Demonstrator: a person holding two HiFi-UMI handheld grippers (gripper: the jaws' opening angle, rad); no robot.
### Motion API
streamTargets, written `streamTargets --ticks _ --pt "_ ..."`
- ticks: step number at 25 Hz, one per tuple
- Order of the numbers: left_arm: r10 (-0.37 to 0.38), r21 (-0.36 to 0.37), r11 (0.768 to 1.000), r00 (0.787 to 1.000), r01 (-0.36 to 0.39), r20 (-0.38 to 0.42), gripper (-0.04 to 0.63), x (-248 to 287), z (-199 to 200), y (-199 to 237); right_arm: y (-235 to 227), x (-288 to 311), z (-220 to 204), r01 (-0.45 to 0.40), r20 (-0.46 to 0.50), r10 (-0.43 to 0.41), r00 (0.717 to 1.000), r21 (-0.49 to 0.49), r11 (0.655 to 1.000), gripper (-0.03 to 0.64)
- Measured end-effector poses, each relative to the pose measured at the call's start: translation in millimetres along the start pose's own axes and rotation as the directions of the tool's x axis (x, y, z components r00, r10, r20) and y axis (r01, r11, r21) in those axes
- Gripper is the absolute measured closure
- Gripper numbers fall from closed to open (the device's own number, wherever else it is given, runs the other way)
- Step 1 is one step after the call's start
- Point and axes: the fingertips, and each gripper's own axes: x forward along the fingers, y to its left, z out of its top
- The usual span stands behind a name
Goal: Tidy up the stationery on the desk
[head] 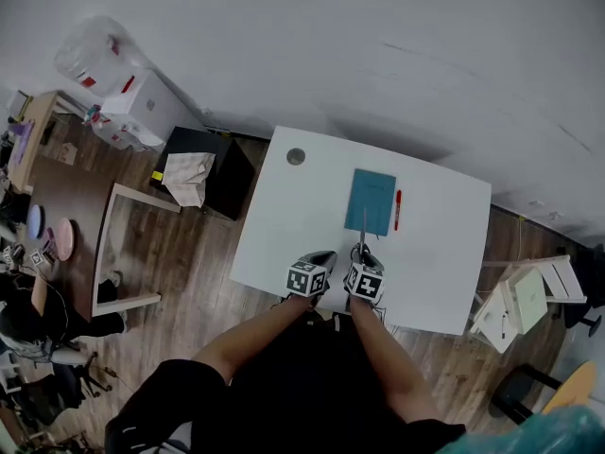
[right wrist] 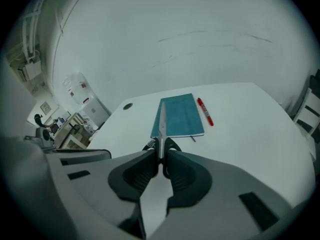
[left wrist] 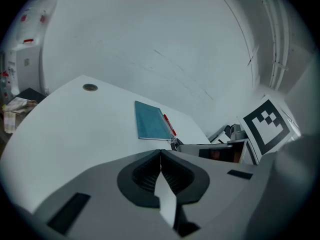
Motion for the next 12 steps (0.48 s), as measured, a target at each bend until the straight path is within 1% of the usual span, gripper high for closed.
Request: streamTargets --ticks 5,8,12 --pt "0.026 0.007 1.0 1.0 -0.026 0.005 0.581 37 8 -32 -49 -2 21 0.003 0.005 -0.004 1.0 0.034 0.999 0.529" --pt "0.024 0.004 1.0 1.0 -0.024 0.011 0.581 60 13 -49 -80 -2 34 0.023 0.011 -0.023 1.0 0.041 0.999 0.529" --pt "0.027 0.009 1.0 0.999 -0.027 0.025 0.581 86 21 -71 -121 3 42 0.041 0.002 -0.041 0.999 0.077 0.996 0.529"
